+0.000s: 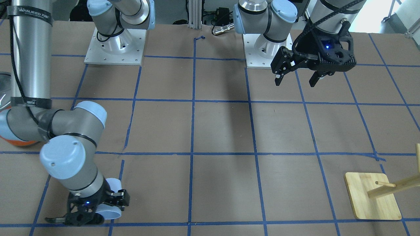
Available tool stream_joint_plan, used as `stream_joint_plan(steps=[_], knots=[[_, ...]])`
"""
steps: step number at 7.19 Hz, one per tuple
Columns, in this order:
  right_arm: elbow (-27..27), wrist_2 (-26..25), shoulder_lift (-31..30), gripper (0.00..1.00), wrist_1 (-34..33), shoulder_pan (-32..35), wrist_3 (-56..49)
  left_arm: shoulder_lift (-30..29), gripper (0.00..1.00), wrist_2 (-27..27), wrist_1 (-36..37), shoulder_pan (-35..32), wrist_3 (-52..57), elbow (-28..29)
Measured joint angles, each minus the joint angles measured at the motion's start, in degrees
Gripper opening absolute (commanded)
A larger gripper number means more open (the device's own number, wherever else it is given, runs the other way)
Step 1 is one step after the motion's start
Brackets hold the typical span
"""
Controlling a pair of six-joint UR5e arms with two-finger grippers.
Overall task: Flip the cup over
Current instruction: 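Grasp the white cup with the right gripper and lift it, then carry the cup toward the left gripper and rotate the right wrist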
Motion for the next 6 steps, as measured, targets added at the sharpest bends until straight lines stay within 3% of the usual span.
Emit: stream_joint_plan(steps=[3,6], knots=[[-3.0,-0.47,-0.02,0.0,-0.5,12.56,-5.5,0.03,1.0,-0.01,-0.13,0.01,-0.05,0.16],[-3.92,-5.37,0.42,0.0,-1.25,23.85,-29.3,0.02,1.0,0.11,-1.0,0.05,-0.07,0.65]])
